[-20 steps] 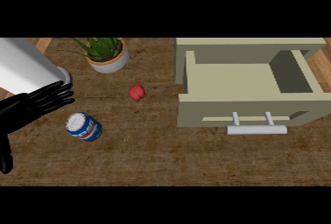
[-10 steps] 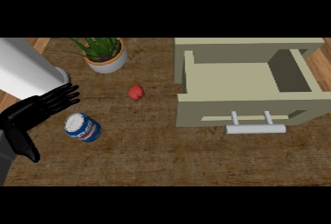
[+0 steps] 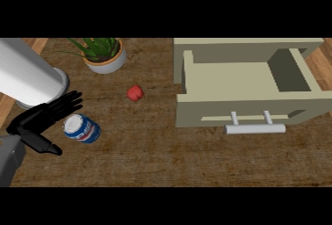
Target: Pick up the can, place it into the drawer and close the drawer
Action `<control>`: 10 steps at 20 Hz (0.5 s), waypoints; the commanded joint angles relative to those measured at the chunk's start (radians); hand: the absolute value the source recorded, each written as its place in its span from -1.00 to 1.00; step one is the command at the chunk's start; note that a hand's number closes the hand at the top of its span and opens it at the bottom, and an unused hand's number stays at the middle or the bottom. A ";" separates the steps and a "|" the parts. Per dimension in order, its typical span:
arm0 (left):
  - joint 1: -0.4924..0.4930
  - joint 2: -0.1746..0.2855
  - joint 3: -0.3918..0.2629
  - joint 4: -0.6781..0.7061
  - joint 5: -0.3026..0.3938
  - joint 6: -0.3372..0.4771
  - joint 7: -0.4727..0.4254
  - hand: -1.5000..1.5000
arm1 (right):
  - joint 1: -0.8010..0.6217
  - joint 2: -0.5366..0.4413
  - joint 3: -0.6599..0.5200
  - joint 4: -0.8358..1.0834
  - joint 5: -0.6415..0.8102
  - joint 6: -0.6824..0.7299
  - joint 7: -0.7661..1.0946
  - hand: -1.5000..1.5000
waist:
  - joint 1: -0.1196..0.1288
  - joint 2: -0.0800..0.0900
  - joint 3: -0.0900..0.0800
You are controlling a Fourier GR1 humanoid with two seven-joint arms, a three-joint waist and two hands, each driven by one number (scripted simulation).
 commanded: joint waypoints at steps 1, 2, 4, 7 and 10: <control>0.017 0.026 -0.035 0.078 -0.101 -0.077 -0.235 -1.00 | -0.046 -0.007 0.007 0.011 0.026 -0.018 0.012 -1.00 | -0.001 0.005 -0.001; 0.011 0.007 -0.047 0.098 -0.114 -0.049 -0.238 -1.00 | -0.030 -0.038 -0.020 -0.038 -0.062 -0.019 0.063 -1.00 | -0.007 0.003 -0.002; -0.022 0.023 -0.050 0.149 -0.131 -0.033 -0.274 -1.00 | 0.001 0.003 -0.006 -0.038 -0.003 0.004 0.026 -1.00 | -0.016 0.005 -0.002; -0.042 0.005 -0.075 0.196 -0.144 -0.030 -0.274 -1.00 | -0.033 -0.006 -0.003 -0.056 -0.027 -0.022 0.059 -1.00 | -0.012 0.005 -0.002; -0.024 -0.024 -0.088 0.229 -0.157 0.010 -0.323 -1.00 | -0.023 0.013 -0.002 -0.044 -0.022 -0.011 0.047 -1.00 | -0.012 0.004 -0.002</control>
